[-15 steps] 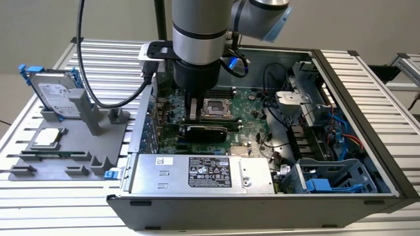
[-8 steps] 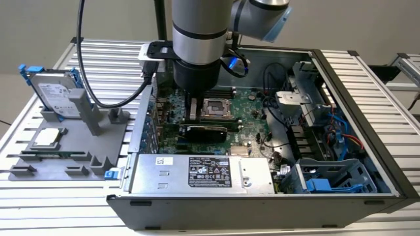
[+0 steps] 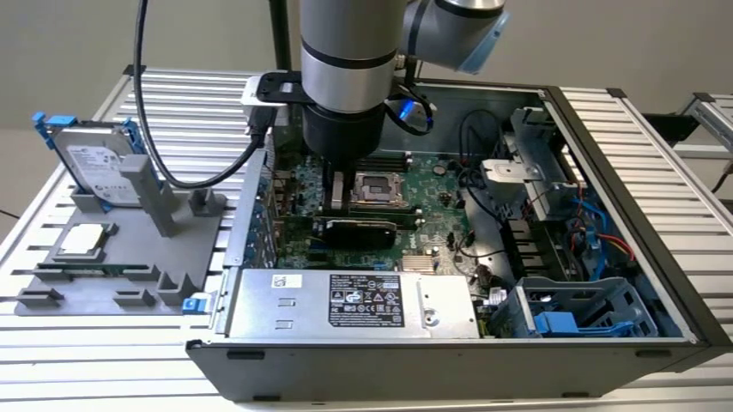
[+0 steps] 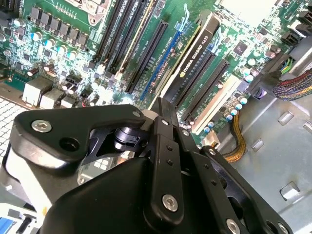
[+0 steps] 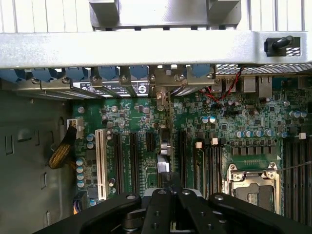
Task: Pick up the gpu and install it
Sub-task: 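Press down on the gpu until it lock into place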
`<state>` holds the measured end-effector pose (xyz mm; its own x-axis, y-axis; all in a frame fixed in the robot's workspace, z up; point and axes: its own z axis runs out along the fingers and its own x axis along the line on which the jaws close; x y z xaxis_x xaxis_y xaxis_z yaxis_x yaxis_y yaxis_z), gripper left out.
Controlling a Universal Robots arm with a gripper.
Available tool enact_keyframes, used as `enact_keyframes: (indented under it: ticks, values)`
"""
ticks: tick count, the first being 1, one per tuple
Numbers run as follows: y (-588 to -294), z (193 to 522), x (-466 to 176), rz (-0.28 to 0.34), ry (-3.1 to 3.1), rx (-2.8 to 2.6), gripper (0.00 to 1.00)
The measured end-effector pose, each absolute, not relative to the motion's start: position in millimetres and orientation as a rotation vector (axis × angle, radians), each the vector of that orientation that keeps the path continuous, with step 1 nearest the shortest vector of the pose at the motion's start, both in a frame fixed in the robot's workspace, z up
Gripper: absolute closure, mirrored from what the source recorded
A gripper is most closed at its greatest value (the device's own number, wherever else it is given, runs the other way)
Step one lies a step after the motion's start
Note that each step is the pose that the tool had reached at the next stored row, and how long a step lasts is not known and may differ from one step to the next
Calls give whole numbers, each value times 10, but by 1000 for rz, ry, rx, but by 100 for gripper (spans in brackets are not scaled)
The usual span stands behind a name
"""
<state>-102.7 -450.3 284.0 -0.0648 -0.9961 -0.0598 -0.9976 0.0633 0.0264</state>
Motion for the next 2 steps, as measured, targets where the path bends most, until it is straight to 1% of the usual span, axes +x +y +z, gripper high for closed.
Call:
enact_keyframes:
  ticks: [2]
  values:
    - [-4503, 2840, -1027, 94, 2272, -2131, 100]
